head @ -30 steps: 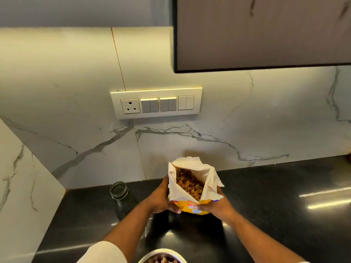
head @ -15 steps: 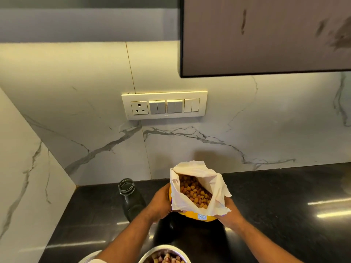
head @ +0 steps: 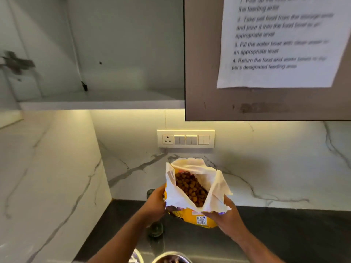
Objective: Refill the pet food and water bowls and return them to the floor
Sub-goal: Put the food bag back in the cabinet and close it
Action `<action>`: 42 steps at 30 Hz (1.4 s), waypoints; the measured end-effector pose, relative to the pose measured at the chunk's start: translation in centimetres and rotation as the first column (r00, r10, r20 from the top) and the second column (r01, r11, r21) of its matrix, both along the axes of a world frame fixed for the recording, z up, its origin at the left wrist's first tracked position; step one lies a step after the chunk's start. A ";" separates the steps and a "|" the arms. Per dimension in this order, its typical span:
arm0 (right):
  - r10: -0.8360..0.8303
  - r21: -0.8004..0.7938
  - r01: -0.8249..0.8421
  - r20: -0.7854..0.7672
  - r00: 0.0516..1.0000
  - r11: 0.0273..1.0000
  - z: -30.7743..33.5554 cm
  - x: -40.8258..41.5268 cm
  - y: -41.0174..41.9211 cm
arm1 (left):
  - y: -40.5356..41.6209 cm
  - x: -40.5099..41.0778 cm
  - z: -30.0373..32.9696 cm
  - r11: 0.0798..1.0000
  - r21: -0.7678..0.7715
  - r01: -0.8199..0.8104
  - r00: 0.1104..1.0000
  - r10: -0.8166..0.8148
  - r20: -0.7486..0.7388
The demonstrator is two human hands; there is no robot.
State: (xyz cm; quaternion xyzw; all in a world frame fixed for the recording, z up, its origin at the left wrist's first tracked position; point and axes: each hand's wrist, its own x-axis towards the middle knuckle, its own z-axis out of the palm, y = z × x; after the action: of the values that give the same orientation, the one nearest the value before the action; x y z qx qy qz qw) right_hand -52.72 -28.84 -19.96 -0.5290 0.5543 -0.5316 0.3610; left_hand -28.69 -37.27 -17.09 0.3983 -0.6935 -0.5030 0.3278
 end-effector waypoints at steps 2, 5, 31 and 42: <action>0.037 -0.009 -0.037 -0.010 0.999 0.999 2.3 1.2 0.4 | 1.5 1.5 2.1 0.999 -0.038 -0.023 0.999 0.021 -0.033; 0.066 -0.055 -0.068 -0.034 0.997 0.996 5.5 3.5 0.7 | 2.9 4.2 4.8 0.995 -0.077 -0.061 0.997 0.057 -0.059; -0.336 -0.724 0.171 -0.089 0.938 0.669 35.9 18.4 0.8 | 3.8 13.3 34.7 0.847 -0.438 -0.302 0.901 0.103 -0.422; -0.542 -0.609 0.267 -0.326 0.775 0.747 36.1 18.8 -6.3 | -7.8 7.4 36.1 0.908 -0.291 -0.300 0.952 0.266 -0.152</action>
State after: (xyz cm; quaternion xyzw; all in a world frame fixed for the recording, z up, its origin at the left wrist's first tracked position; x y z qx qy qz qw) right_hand -33.94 -35.16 16.17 -0.5843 0.5614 -0.5807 -0.0786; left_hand -21.32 -45.04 19.00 0.4100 -0.6798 -0.3558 0.4932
